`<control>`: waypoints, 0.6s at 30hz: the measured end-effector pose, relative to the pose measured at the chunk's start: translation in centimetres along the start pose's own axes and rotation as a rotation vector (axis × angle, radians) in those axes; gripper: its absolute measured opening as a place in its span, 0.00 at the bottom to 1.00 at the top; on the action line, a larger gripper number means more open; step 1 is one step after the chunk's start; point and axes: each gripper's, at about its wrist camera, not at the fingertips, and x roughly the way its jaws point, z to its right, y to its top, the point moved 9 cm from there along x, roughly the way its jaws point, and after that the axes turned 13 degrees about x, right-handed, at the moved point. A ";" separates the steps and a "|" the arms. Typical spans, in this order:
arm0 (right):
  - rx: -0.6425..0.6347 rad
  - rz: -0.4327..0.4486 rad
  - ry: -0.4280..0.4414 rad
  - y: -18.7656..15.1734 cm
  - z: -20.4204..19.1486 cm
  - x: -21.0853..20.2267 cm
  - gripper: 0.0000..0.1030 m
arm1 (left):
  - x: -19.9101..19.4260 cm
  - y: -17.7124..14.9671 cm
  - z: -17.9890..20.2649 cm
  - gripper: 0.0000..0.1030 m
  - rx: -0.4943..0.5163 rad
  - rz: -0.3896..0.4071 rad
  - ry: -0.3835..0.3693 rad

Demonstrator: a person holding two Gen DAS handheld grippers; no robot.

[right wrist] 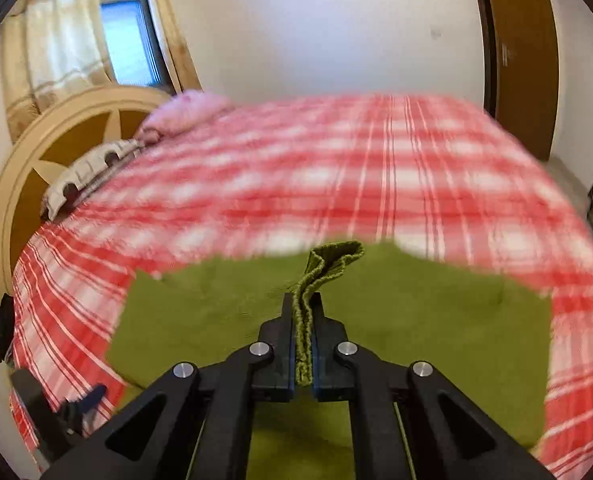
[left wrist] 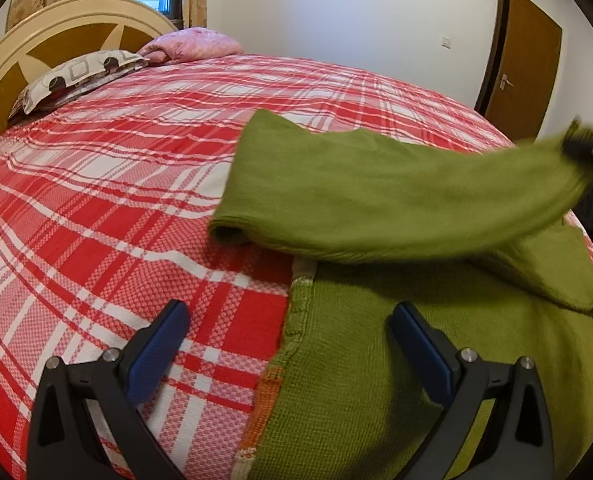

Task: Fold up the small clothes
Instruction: 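Fold the sweater side edge inward over the body with the right gripper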

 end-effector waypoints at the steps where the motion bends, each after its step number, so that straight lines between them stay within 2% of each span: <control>1: -0.003 0.034 0.015 1.2 -0.2 -1.2 0.04 | 0.0 0.2 0.0 1.00 -0.008 -0.014 0.011; 6: -0.034 0.154 0.008 4.9 -0.4 -5.1 0.04 | 0.1 2.4 -1.0 1.00 -0.096 -0.006 0.053; 10: -0.044 0.203 -0.043 5.5 1.6 -6.9 0.04 | 2.5 2.5 -2.4 1.00 -0.127 -0.092 0.126; 12: -0.031 0.187 -0.064 5.1 3.2 -6.6 0.04 | 2.6 2.5 -2.7 1.00 -0.136 -0.085 0.125; 14: 0.027 0.140 -0.081 3.8 6.0 -5.4 0.04 | 2.6 2.4 -2.7 1.00 -0.126 -0.081 0.137; 18: 0.057 0.068 -0.142 0.4 10.8 -2.8 0.04 | 2.6 2.4 -2.6 1.00 -0.119 -0.086 0.145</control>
